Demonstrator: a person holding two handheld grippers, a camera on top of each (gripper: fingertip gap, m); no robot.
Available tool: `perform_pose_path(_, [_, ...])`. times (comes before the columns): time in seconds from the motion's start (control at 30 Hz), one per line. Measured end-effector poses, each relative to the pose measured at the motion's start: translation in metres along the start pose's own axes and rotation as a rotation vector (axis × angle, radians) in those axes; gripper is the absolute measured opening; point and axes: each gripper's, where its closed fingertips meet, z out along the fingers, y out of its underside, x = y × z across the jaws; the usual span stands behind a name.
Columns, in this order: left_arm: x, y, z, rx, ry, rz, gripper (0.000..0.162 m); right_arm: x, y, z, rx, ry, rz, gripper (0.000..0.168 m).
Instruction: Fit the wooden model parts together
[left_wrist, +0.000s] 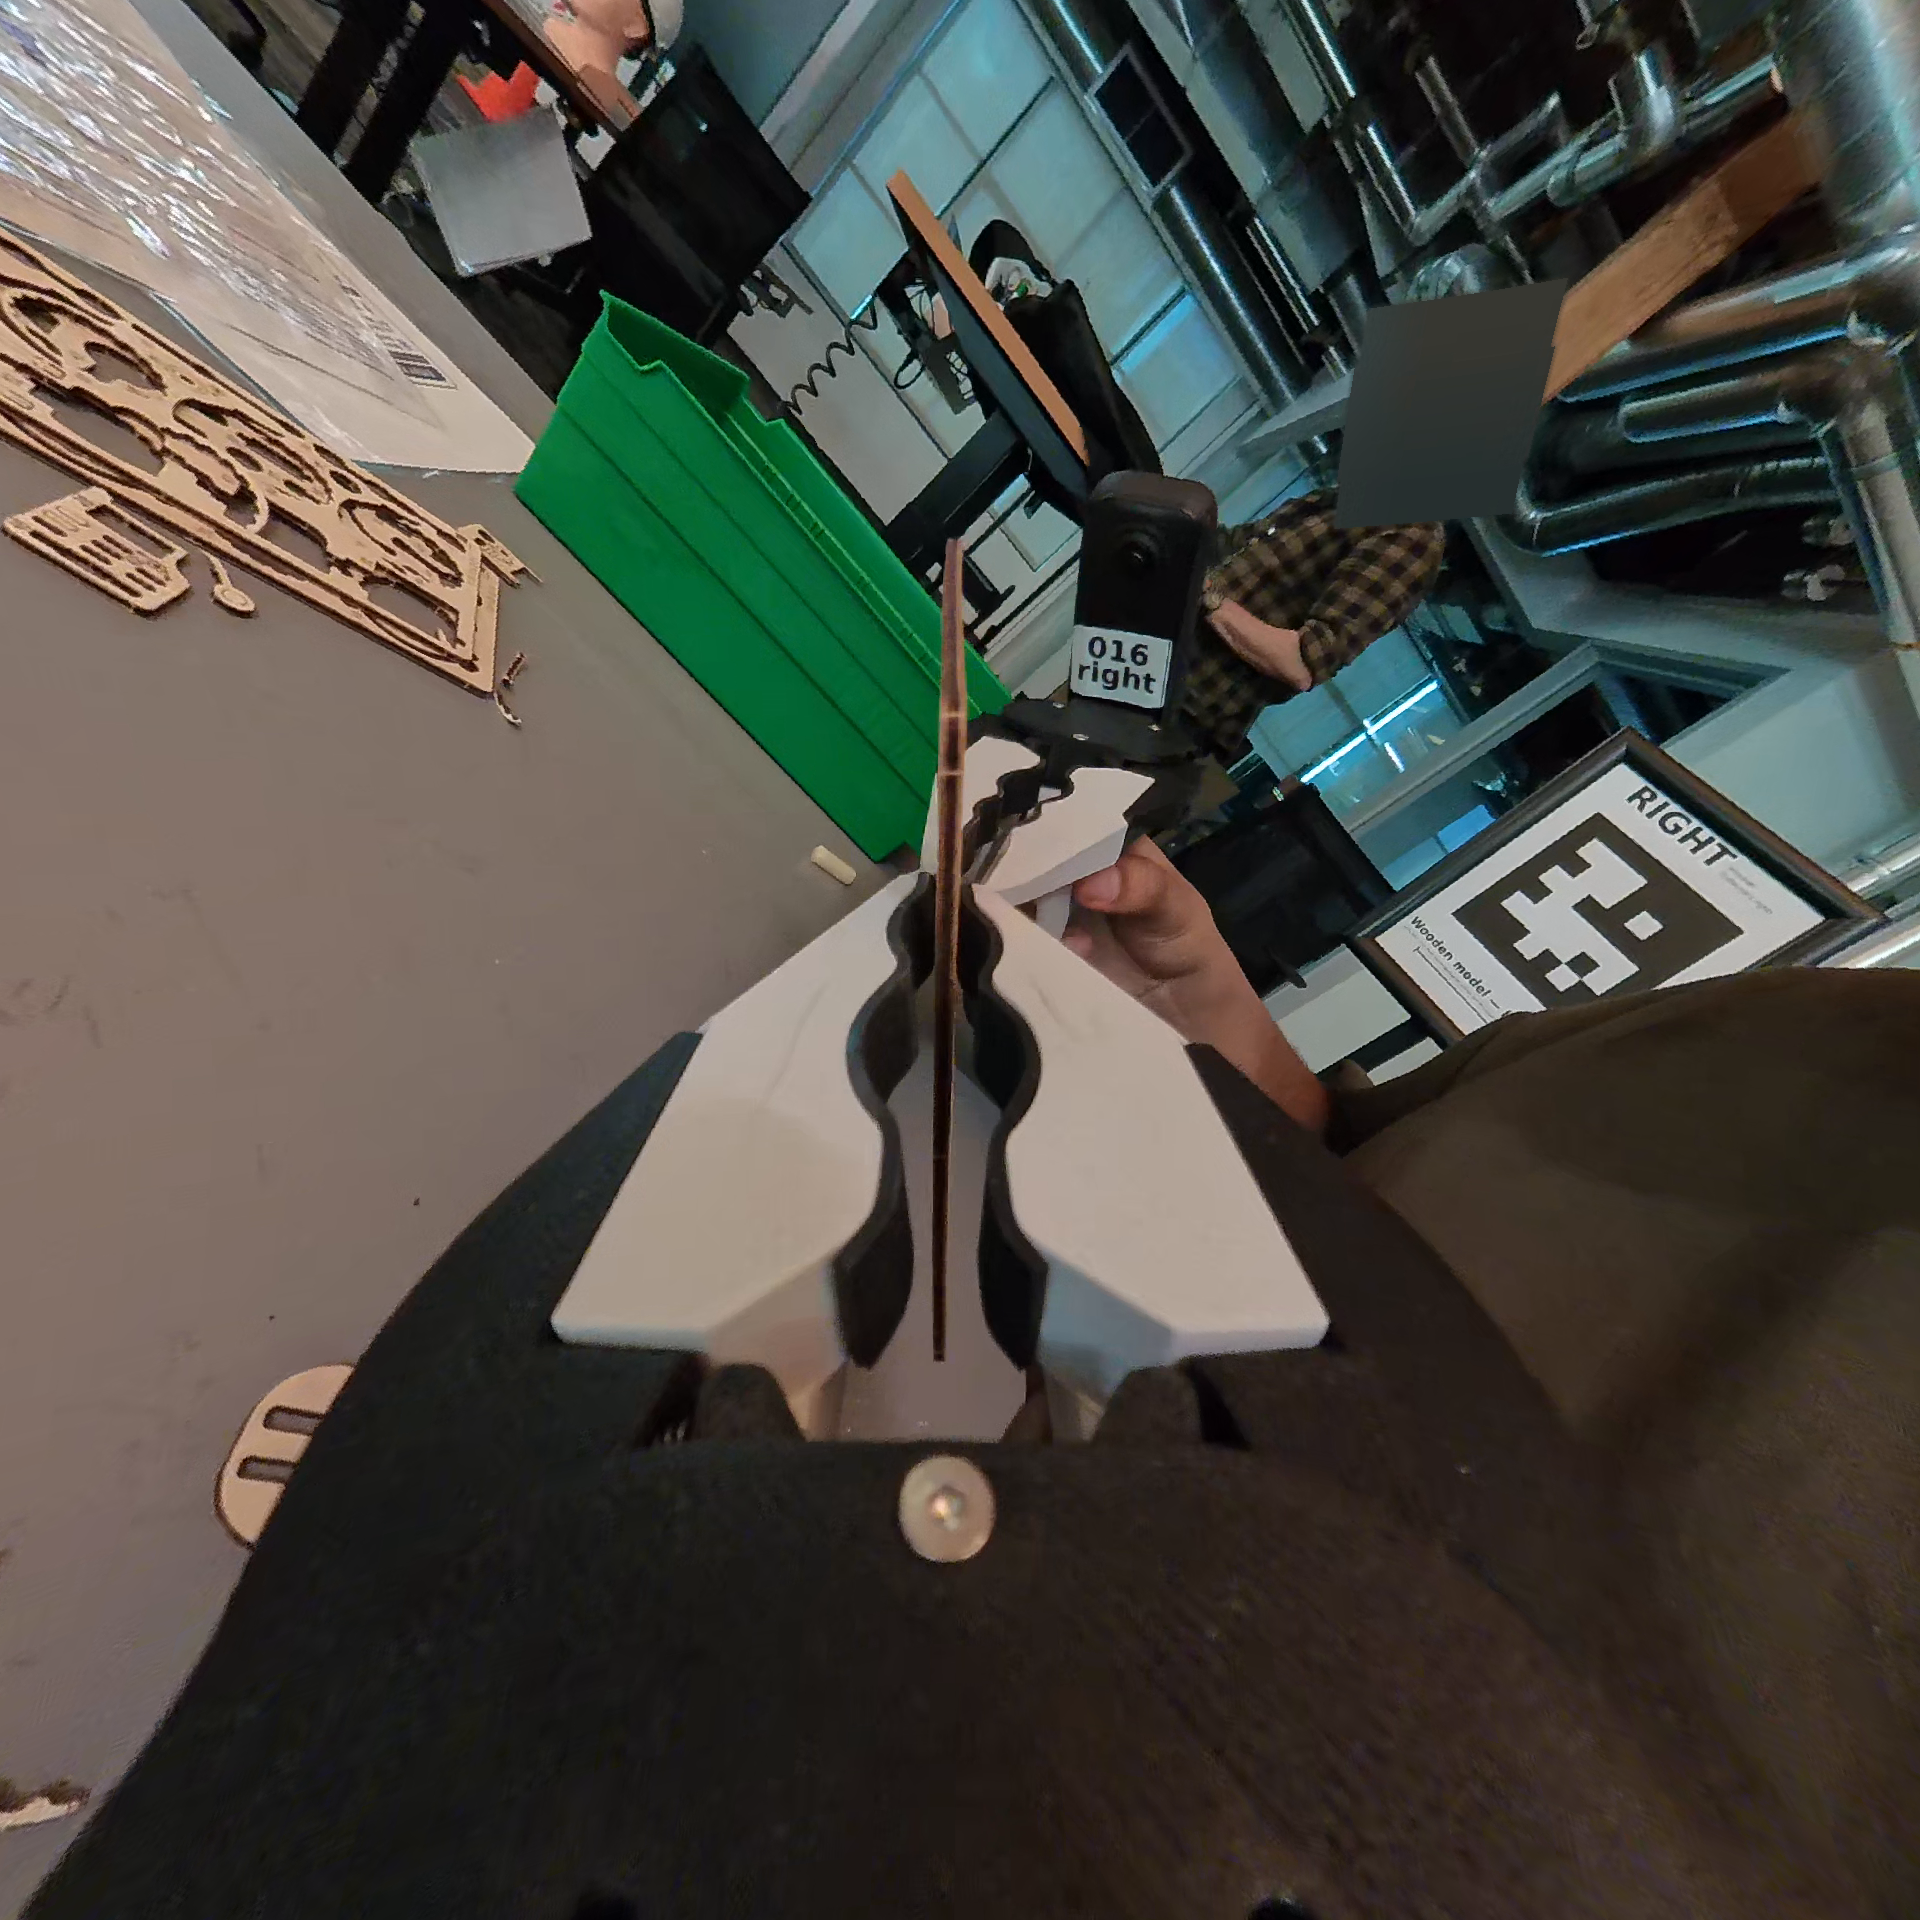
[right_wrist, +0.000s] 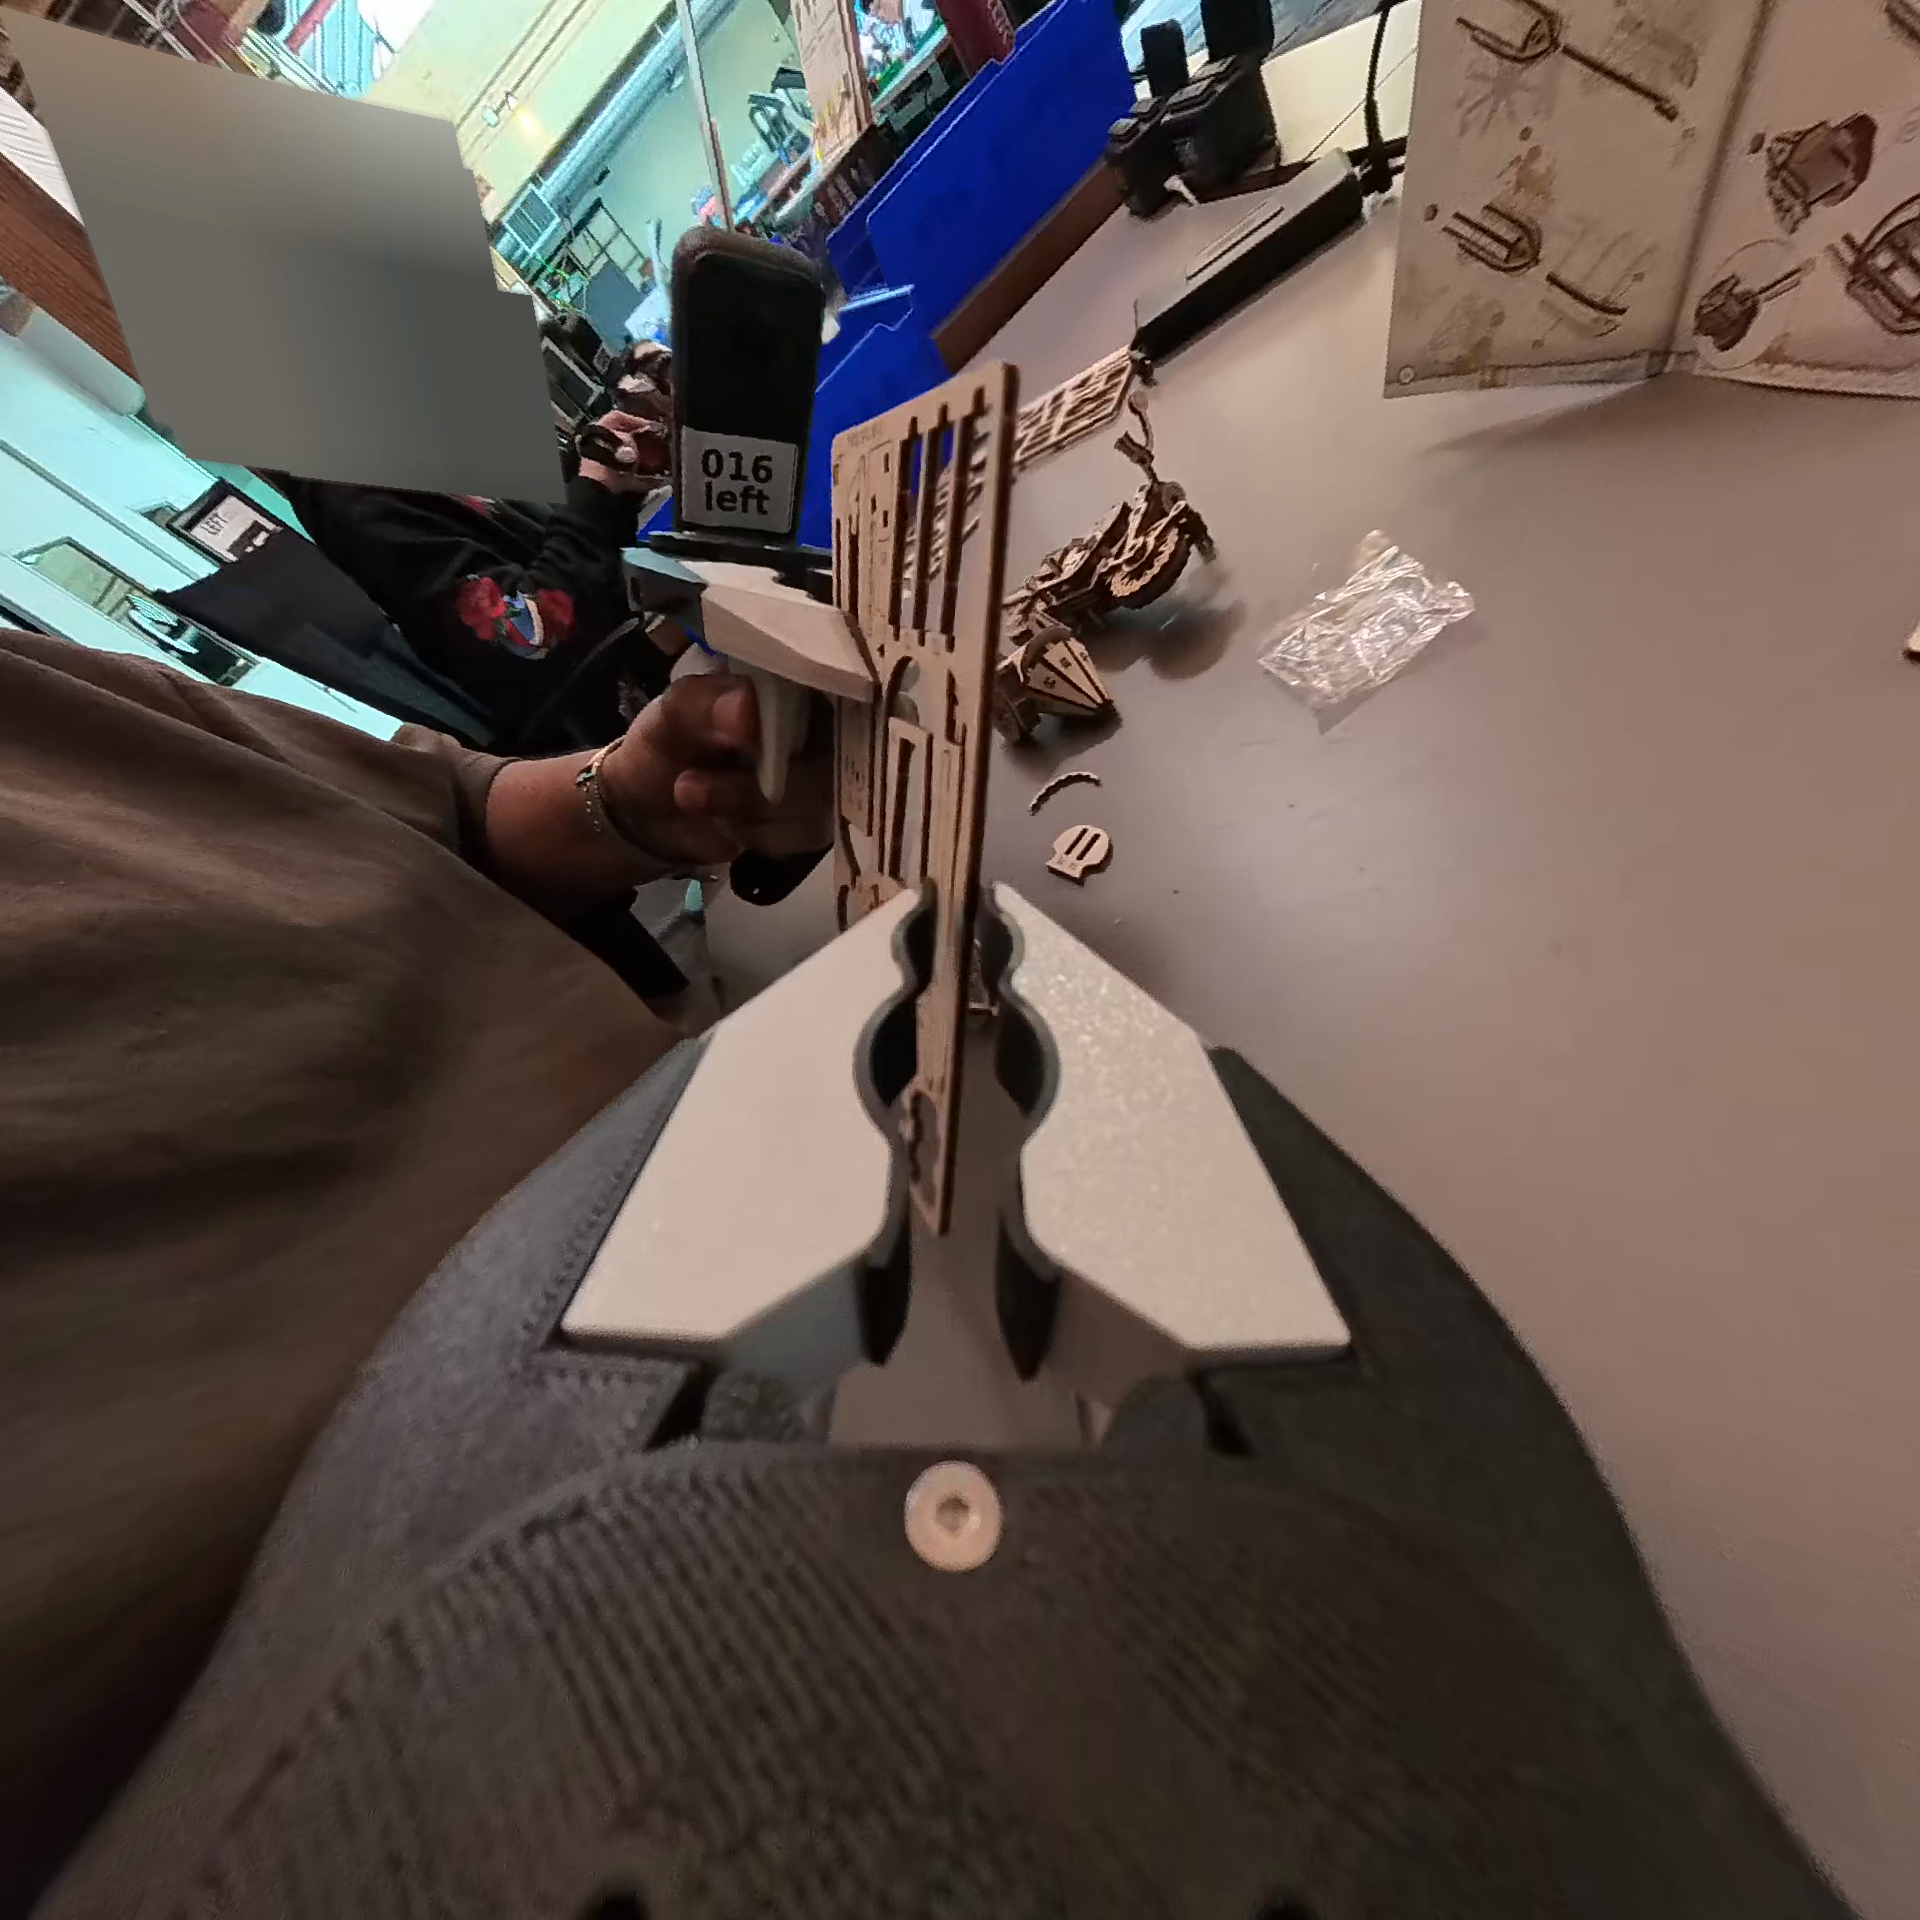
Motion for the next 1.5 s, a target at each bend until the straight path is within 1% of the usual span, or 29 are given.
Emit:
perform_pose_path(0.07, [0.000, 0.000, 0.000, -0.001, 0.000, 0.004, 0.001, 0.000, -0.001, -0.001, 0.004, -0.011, 0.013, 0.007])
perform_pose_path(0.2, [0.001, 0.001, 0.001, -0.002, 0.005, -0.002, 0.001, 0.002, 0.001, -0.002, -0.007, -0.002, 0.022, 0.001])
perform_pose_path(0.47, [0.001, 0.003, 0.002, -0.010, -0.012, 0.020, 0.001, 0.007, 0.005, 0.000, -0.038, 0.041, 0.006, 0.001])
perform_pose_path(0.8, [-0.004, 0.009, 0.003, -0.022, -0.049, 0.037, 0.001, 0.017, 0.012, 0.003, -0.096, 0.166, -0.067, 0.001])
perform_pose_path(0.9, [-0.004, 0.008, 0.004, -0.012, -0.046, 0.024, 0.002, 0.019, 0.011, 0.003, -0.089, 0.191, -0.095, 0.001])
perform_pose_path(0.97, [-0.003, 0.003, 0.002, 0.027, -0.023, -0.007, 0.003, 0.014, 0.004, 0.001, -0.047, 0.162, -0.085, 0.001])
perform_pose_path(1.0, [-0.001, 0.000, 0.002, 0.053, 0.000, -0.037, 0.004, 0.011, 0.000, 0.000, -0.019, 0.133, -0.066, 0.000])
perform_pose_path(1.03, [-0.001, -0.002, 0.001, 0.072, 0.023, -0.075, 0.015, 0.008, -0.004, -0.002, 0.011, 0.103, -0.041, 0.000])
perform_pose_path(1.1, [-0.002, -0.001, 0.002, 0.075, 0.055, -0.140, 0.026, 0.005, -0.011, -0.006, 0.065, 0.055, 0.002, 0.000])
perform_pose_path(1.23, [0.000, 0.010, 0.010, 0.034, 0.070, -0.154, 0.048, -0.003, -0.022, -0.010, 0.151, -0.037, 0.064, 0.000])
perform_pose_path(1.3, [0.002, 0.017, 0.014, 0.002, 0.073, -0.135, 0.045, -0.007, -0.022, -0.007, 0.158, -0.071, 0.084, 0.000])
perform_pose_path(1.33, [0.006, 0.019, 0.016, -0.007, 0.088, -0.128, 0.033, -0.008, -0.021, -0.004, 0.153, -0.077, 0.087, 0.000])
perform_pose_path(1.4, [0.009, 0.020, 0.016, -0.005, 0.104, -0.113, 0.003, -0.008, -0.019, 0.001, 0.147, -0.068, 0.072, 0.001])
perform_pose_path(1.5, [0.009, 0.019, 0.014, 0.001, 0.103, -0.111, 0.001, -0.009, -0.021, 0.003, 0.161, -0.076, 0.053, 0.001])
